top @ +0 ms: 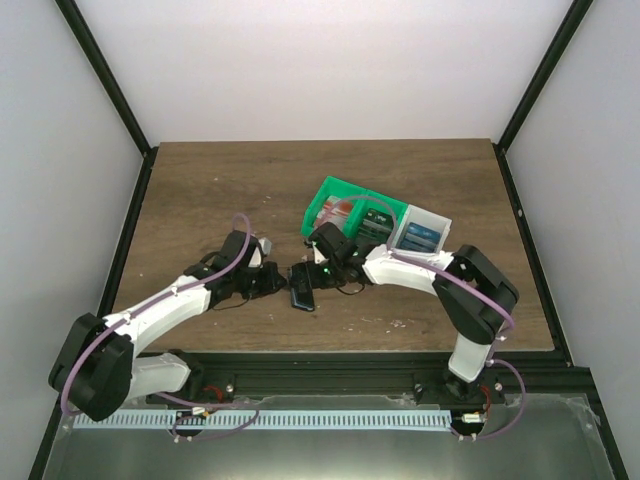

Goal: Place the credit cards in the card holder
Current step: Open the card holder at the center of the board.

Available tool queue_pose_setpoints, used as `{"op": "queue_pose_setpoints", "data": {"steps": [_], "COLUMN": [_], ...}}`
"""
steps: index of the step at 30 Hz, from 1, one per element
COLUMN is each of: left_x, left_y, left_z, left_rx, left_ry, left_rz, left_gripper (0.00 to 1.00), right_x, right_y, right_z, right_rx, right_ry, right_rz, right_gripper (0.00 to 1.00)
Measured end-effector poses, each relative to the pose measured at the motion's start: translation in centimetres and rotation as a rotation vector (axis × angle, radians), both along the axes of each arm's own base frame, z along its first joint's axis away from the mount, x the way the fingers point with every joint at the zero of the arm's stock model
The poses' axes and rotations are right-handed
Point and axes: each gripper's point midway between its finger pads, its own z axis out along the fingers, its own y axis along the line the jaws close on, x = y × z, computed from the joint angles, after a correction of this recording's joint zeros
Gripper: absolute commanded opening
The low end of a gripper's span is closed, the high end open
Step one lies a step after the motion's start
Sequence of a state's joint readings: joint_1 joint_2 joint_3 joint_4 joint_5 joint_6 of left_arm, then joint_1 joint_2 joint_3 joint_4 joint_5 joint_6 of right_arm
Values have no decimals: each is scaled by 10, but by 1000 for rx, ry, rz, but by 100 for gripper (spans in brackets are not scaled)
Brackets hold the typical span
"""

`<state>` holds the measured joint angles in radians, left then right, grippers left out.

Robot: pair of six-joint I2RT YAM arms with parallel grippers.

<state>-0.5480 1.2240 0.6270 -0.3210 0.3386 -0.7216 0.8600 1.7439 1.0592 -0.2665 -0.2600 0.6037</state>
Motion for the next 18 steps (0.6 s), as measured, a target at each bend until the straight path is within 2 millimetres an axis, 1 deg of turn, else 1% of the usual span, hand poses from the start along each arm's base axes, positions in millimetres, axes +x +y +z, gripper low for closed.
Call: {"op": "queue_pose_setpoints", "data": {"steps": [3,6,9,13,18], "left_x": [0,0,-1,1,2], "left_y": [0,0,1,3,6], "left_z": [0,0,-1,-2,-4], "left_rx": [-1,0,4,17,36], "left_ry": [0,1,1,-3,-9], "left_rz": [0,0,1,10,19], "left_gripper": [0,0,0,0,0], "right_x": [-2,-4,-5,-3,2], "right_y": [-5,-9,-14,-18,-28], "right_z": [-8,-10,-9,-6,-10], "right_rx": [-29,-35,-38,-42,-87], "right_ry": [18,21,18,10,3], "right_rz": [-11,-24,-38,-71,-129], "right_gripper": [80,79,75,69,68]}}
